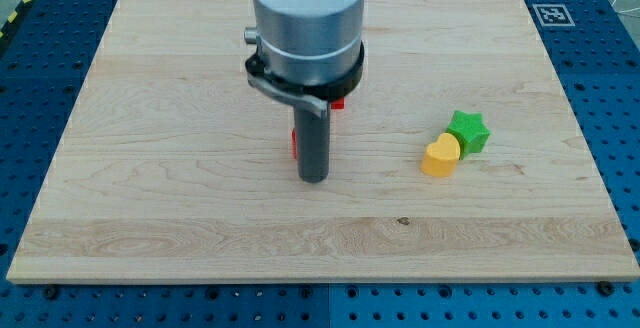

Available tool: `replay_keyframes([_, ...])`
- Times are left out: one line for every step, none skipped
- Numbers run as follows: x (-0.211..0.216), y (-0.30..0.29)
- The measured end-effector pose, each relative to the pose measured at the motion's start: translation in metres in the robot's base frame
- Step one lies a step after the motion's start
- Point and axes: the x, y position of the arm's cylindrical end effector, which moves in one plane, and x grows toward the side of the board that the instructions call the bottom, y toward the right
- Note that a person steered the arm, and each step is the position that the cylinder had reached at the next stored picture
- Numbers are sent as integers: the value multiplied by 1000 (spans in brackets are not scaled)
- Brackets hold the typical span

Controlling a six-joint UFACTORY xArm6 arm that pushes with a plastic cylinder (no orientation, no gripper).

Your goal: Slide the red circle towards the bottom of the red star

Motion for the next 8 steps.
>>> replay_keyframes([-22, 2])
replay_keyframes([-24, -9])
replay_keyframes([-25, -46])
replay_keyframes([-43, -60])
replay_keyframes([-45, -59])
replay_keyframes([-43, -44])
replay_keyframes([-43, -24])
replay_keyframes([-46, -21])
